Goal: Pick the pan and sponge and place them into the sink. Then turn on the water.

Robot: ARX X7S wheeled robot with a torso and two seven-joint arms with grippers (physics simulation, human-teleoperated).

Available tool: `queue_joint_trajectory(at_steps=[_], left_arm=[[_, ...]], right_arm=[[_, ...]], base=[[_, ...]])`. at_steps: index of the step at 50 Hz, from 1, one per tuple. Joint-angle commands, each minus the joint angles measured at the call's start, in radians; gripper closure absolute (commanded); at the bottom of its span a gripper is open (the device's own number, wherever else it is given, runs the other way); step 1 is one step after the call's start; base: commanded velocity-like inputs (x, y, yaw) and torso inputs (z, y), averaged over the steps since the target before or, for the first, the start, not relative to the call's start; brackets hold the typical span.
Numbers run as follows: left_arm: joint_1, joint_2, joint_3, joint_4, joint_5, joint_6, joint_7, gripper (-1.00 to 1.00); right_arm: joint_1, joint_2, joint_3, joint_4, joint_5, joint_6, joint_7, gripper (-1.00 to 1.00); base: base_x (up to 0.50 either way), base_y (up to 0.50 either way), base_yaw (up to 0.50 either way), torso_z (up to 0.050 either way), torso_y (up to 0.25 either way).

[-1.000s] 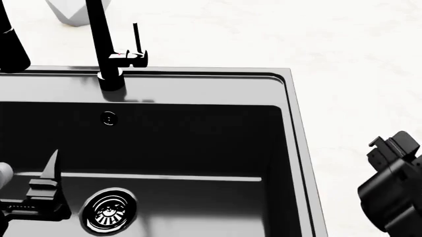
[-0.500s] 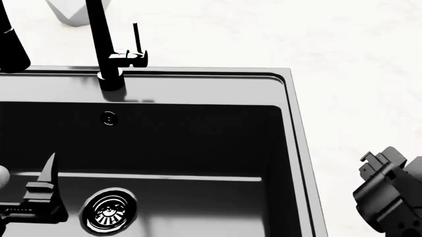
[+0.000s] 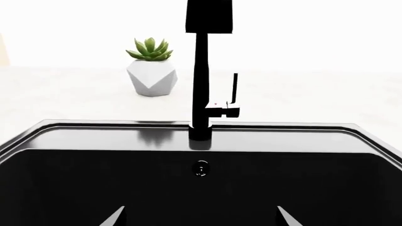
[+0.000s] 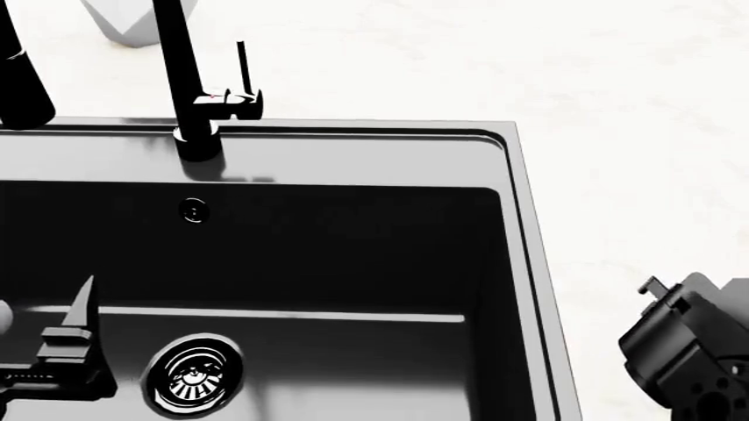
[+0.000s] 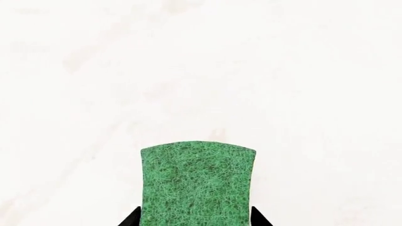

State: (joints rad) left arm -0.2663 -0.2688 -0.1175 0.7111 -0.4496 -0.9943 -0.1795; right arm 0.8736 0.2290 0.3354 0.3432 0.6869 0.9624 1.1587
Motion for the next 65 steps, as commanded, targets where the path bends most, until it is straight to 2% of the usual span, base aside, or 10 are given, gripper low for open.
queue_joint_trajectory(at_steps=[1, 13, 31, 33, 37, 43, 52, 54, 59, 65], left_arm=[[-0.003, 0.007, 0.007, -0.021, 0.035, 0.016, -0.007, -1.00], [-0.001, 0.002, 0.001, -0.022, 0.024, 0.018, -0.008, -1.00], [0.001, 0.004, 0.000, -0.024, 0.019, 0.031, -0.021, -1.00], [0.000, 0.005, -0.002, -0.024, 0.018, 0.032, -0.023, -1.00], [0.008, 0.002, 0.002, -0.026, 0.020, 0.043, -0.020, -1.00], [0.003, 0.000, 0.000, -0.026, 0.014, 0.041, -0.022, -1.00], [-0.006, -0.004, 0.000, -0.022, 0.010, 0.035, -0.031, -1.00], [-0.008, -0.007, 0.000, -0.020, 0.008, 0.032, -0.031, -1.00], [-0.014, -0.009, 0.004, -0.024, 0.010, 0.032, -0.036, -1.00], [-0.020, -0.017, -0.009, -0.020, -0.004, 0.019, -0.034, -1.00]], right_arm=[[-0.037, -0.012, 0.045, 0.042, 0.045, -0.010, -0.039, 1.00], [-0.046, -0.011, 0.035, -0.137, 0.086, -0.017, -0.069, 1.00], [0.116, 0.157, -0.497, -0.192, 0.128, 0.178, -0.657, 1.00], [0.110, 0.128, -0.407, -0.159, 0.226, 0.178, -0.719, 1.00], [0.179, 0.168, -0.661, -0.222, 0.104, 0.184, -0.810, 1.00], [0.203, 0.169, -0.694, -0.267, 0.210, 0.285, -0.921, 1.00], [0.174, 0.272, -0.781, -0.492, 0.096, 0.130, -0.966, 1.00], [0.110, 0.292, -0.729, -0.510, 0.060, -0.014, -0.965, 1.00], [0.078, 0.272, -0.603, -0.480, 0.255, 0.176, -0.887, 1.00], [0.043, 0.325, -0.691, -0.563, 0.240, 0.182, -0.952, 1.00]], base=[[0.00, 0.00, 0.00, 0.000, 0.000], [0.00, 0.00, 0.00, 0.000, 0.000], [0.00, 0.00, 0.00, 0.000, 0.000], [0.00, 0.00, 0.00, 0.000, 0.000], [0.00, 0.00, 0.00, 0.000, 0.000], [0.00, 0.00, 0.00, 0.000, 0.000], [0.00, 0.00, 0.00, 0.000, 0.000], [0.00, 0.00, 0.00, 0.000, 0.000], [0.00, 0.00, 0.00, 0.000, 0.000], [0.00, 0.00, 0.00, 0.000, 0.000]])
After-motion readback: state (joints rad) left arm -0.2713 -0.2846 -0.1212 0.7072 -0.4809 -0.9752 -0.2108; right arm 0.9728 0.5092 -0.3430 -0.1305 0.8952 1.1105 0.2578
